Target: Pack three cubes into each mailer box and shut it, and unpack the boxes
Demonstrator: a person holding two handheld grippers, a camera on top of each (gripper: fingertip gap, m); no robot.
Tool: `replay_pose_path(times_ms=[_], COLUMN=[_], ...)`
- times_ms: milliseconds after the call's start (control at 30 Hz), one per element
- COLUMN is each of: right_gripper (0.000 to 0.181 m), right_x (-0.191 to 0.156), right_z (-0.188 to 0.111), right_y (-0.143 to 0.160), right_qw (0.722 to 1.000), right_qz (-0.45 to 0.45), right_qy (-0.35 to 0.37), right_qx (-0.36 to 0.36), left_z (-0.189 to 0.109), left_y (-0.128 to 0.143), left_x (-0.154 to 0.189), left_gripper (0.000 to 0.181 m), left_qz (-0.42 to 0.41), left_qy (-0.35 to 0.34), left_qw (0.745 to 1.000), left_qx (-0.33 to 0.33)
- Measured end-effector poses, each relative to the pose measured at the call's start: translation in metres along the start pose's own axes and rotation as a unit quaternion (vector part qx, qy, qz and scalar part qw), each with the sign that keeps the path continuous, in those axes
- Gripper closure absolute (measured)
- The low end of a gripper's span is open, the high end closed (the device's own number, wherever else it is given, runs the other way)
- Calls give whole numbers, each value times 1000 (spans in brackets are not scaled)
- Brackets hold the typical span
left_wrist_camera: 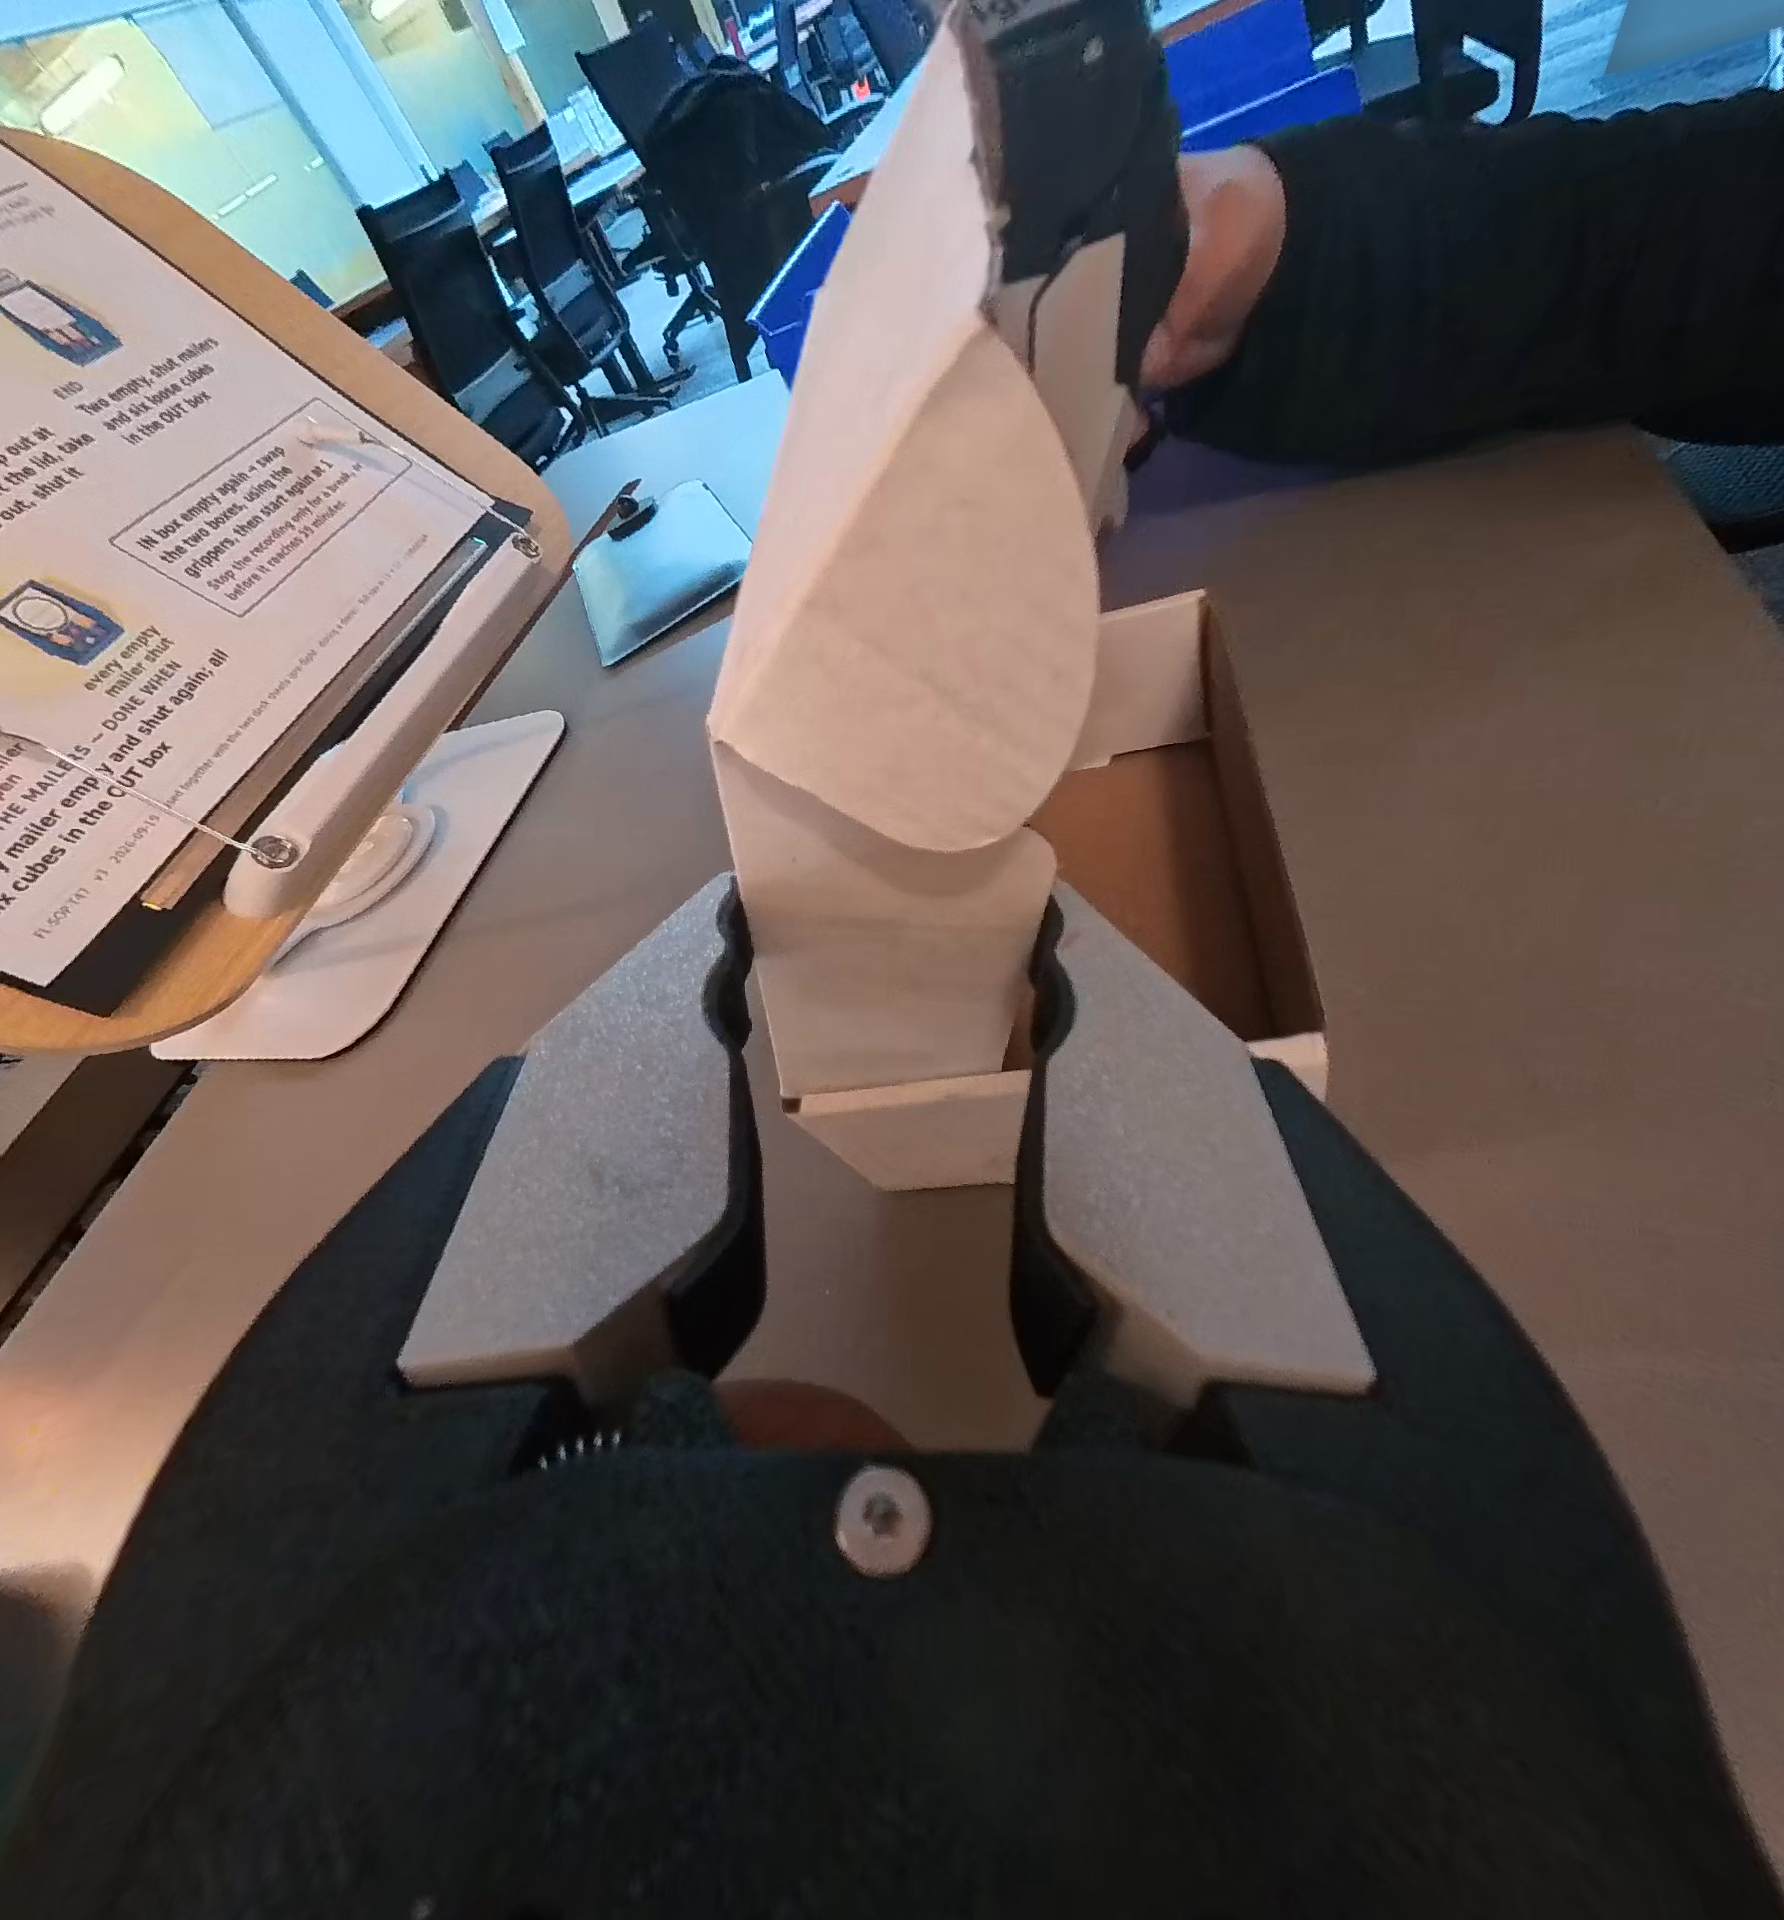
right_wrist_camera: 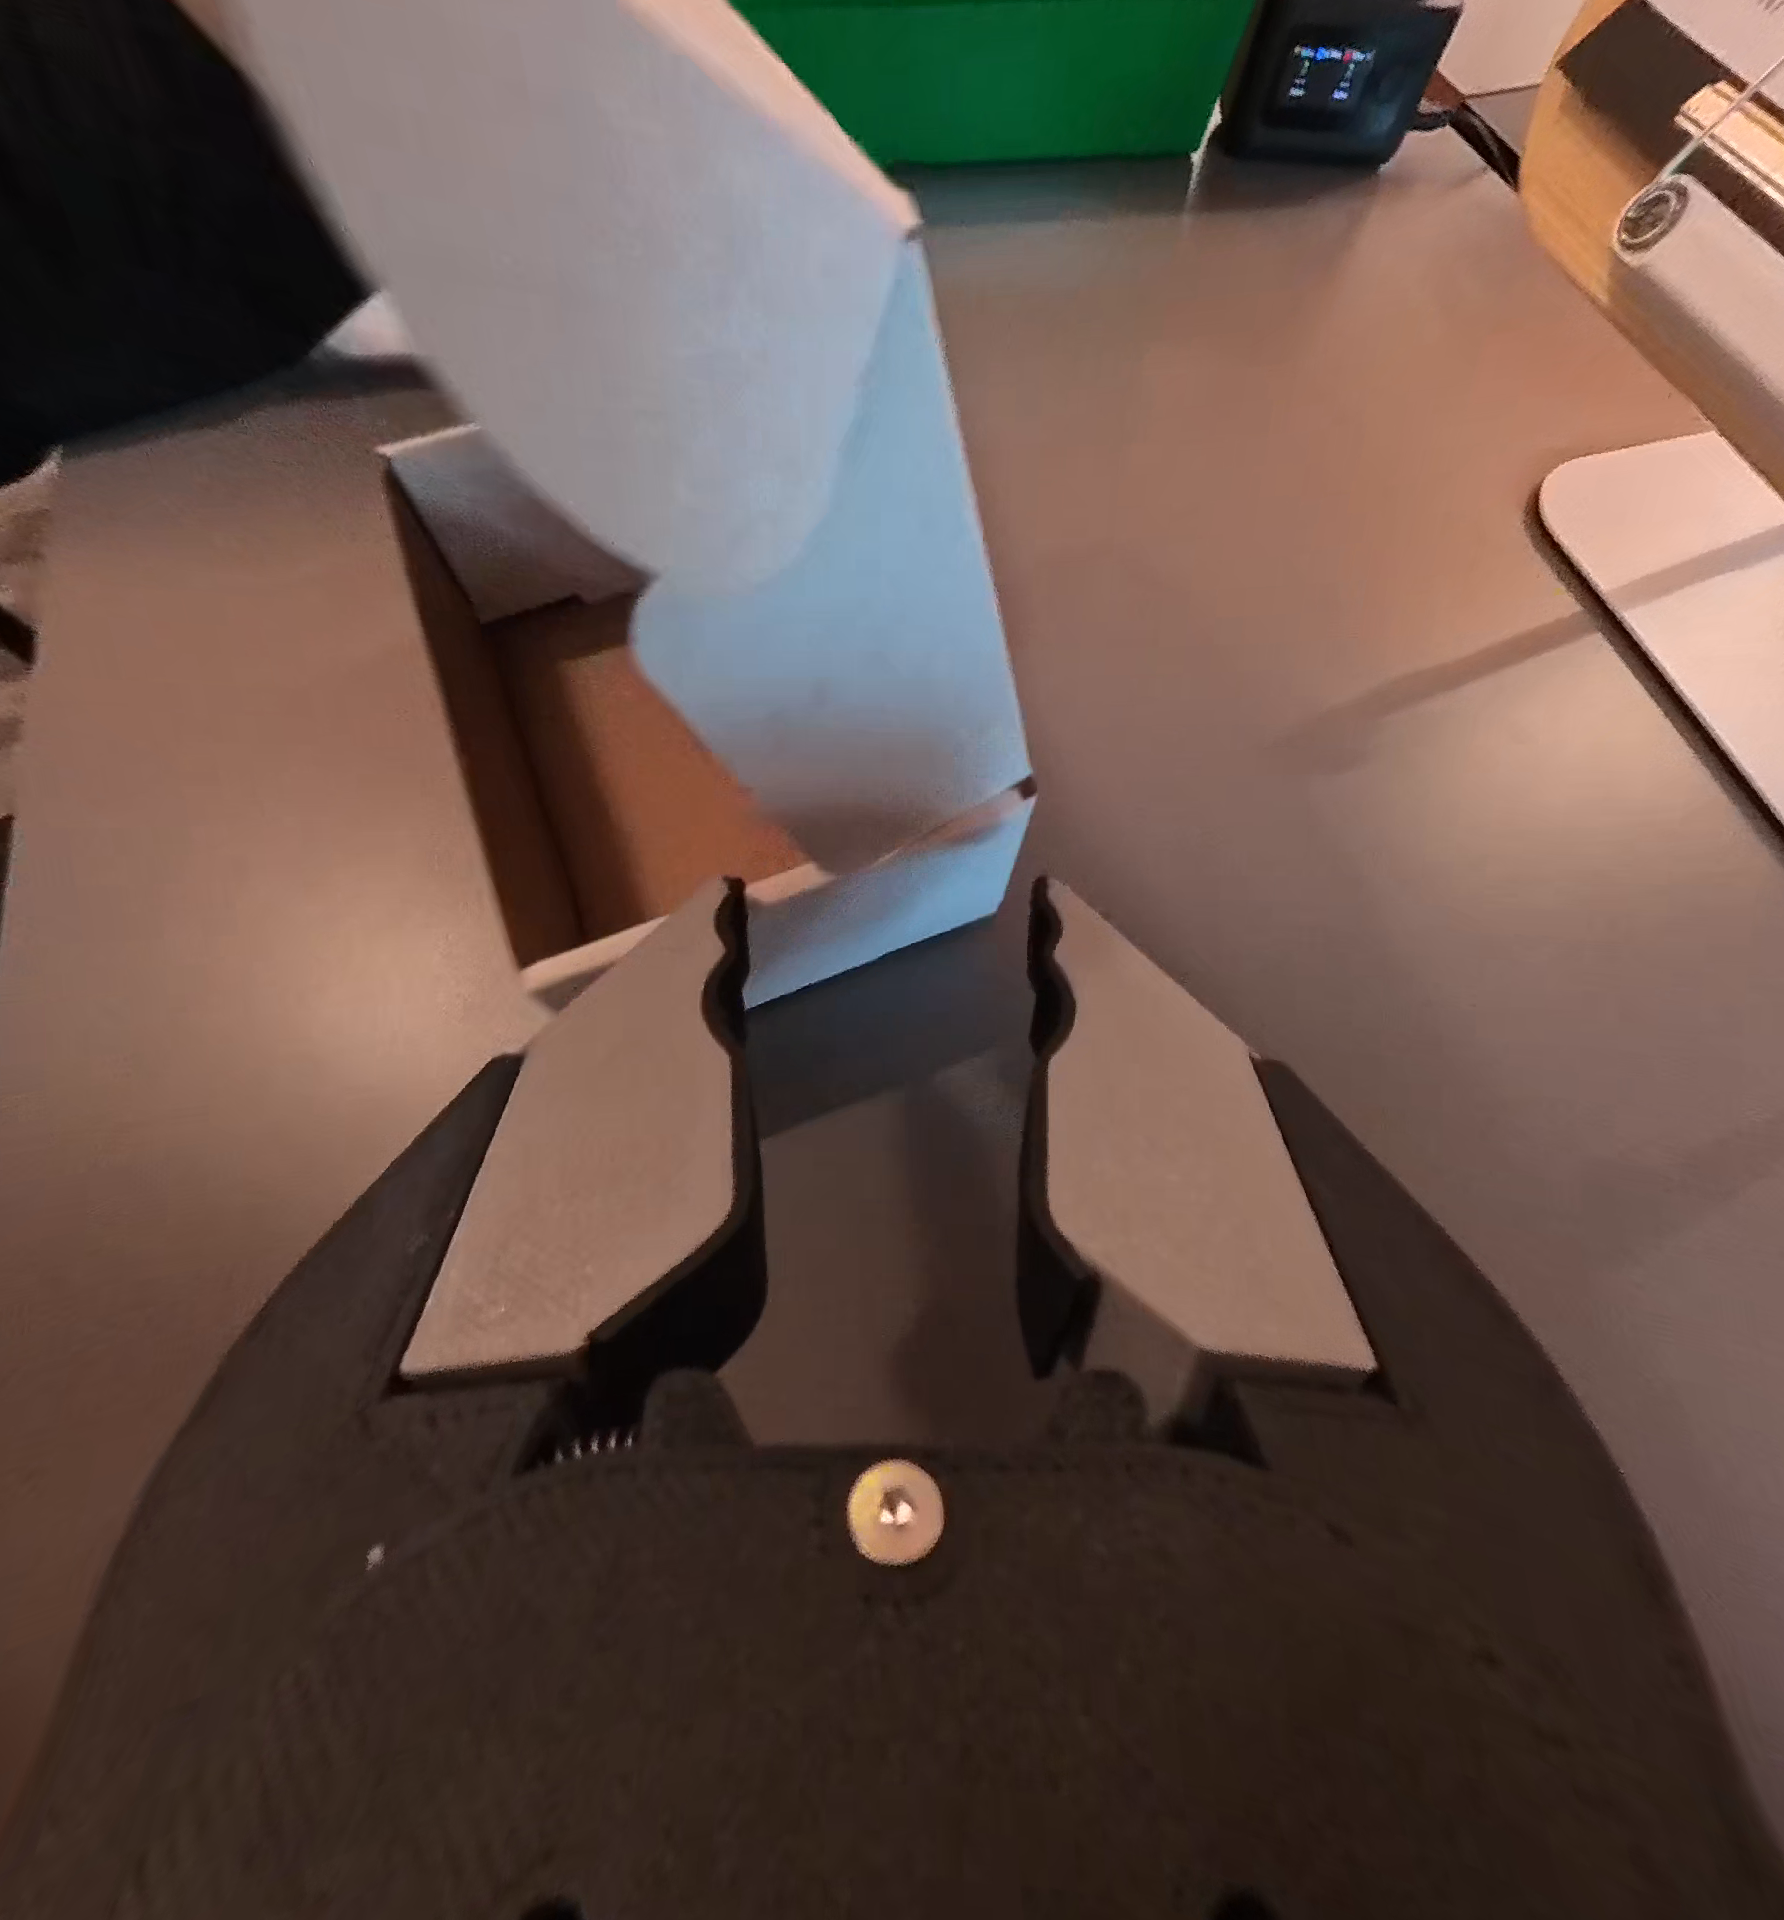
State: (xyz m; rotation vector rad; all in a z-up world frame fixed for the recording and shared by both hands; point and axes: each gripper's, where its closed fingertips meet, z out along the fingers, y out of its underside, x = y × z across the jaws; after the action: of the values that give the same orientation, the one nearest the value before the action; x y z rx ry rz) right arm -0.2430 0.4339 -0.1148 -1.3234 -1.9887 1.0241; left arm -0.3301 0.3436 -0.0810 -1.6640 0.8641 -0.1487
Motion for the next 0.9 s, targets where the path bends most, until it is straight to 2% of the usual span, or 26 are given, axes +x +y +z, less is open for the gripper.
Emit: replay_pose_path(times_ms=[133, 233, 367, 533, 633, 733, 900], right_gripper=[143, 152, 158, 167, 172, 169, 161], right_x=[-5, -3, -23, -23, -26, -28, -32], right_z=[-13, -16, -14, -7, 4, 8, -16], right_y=[-1, -7, -23, -26, -17, -7, -4], right_qw=[999, 999, 995, 996, 997, 997, 995], right_qz=[-5, -12, -25, -41, -49, -66, -44], right_qy=[-25, -18, -60, -38, -38, -38, -81], right_qx=[25, 45, 81, 76, 46, 15, 33], left_z=[0, 1, 2, 3, 9, 8, 4], left_y=[0, 0, 0, 0, 7, 10, 16], left_x=[0, 0, 0, 1, 2, 3, 12], left_gripper=[128, 128, 128, 128, 128, 128, 124], left_qz=[-2, -1, 0, 4, 48, 58, 42], left_qy=[0, -1, -2, -4, -19, -21, 4], left_qw=[1000, 1000, 1000, 1000, 998, 997, 997], left_qx=[-1, -2, -3, -11, -37, -49, -63])
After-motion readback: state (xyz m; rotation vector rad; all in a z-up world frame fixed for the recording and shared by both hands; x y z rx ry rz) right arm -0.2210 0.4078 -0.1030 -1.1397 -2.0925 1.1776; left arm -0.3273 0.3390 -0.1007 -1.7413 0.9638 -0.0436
